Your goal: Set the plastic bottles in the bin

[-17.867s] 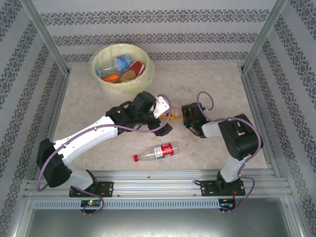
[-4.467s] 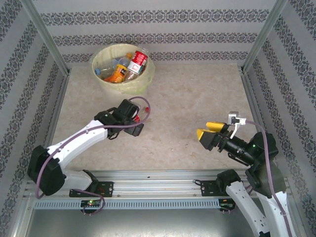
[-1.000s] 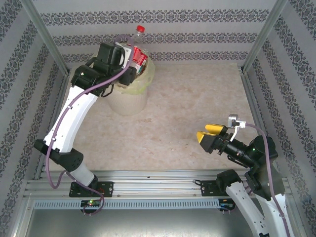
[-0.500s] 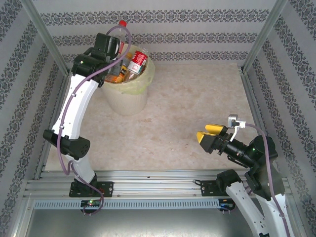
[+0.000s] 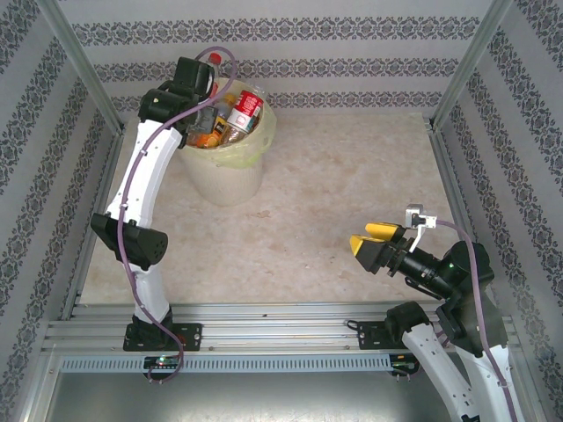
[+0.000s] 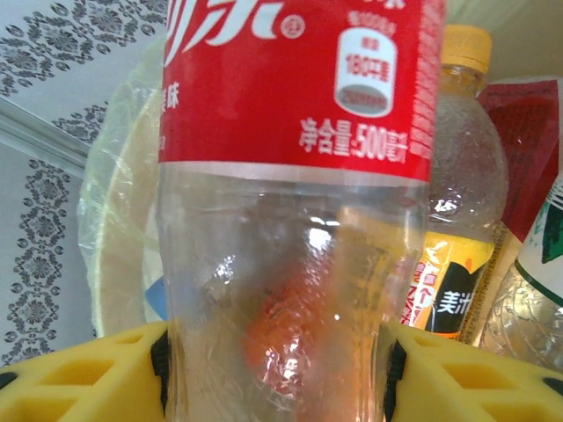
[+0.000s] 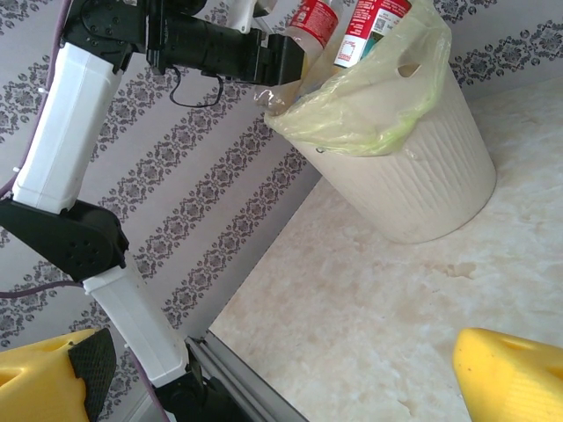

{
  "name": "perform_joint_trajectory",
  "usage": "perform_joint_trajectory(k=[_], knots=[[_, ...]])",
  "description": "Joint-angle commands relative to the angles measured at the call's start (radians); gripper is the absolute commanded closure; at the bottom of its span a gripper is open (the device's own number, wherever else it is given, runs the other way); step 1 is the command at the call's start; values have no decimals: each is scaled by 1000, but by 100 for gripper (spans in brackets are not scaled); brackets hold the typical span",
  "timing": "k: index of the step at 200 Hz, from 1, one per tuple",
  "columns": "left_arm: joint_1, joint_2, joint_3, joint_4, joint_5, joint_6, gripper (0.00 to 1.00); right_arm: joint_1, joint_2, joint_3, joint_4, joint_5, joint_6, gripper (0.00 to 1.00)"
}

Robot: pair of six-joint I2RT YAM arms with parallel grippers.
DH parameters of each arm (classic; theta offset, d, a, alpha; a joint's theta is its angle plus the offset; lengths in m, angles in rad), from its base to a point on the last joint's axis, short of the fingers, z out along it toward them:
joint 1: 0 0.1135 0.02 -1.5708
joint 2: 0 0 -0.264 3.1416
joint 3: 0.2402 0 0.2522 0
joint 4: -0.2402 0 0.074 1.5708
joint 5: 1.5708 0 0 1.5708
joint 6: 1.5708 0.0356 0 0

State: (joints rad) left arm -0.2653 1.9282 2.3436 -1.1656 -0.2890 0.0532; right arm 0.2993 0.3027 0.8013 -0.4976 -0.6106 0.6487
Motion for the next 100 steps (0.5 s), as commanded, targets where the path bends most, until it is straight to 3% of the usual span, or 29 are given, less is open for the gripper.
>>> perform_joint_trajectory(k=[1,37,100], knots=[[15,6,37,-41,4,1,35,12,-4,8,-1,9,-16,2],[16,5,68,-56,44,-25,27,12,-3,7,1,11,-15,2],[15,-55,81,10,312,-105,23,12,-1,3,11,9,-10,2]])
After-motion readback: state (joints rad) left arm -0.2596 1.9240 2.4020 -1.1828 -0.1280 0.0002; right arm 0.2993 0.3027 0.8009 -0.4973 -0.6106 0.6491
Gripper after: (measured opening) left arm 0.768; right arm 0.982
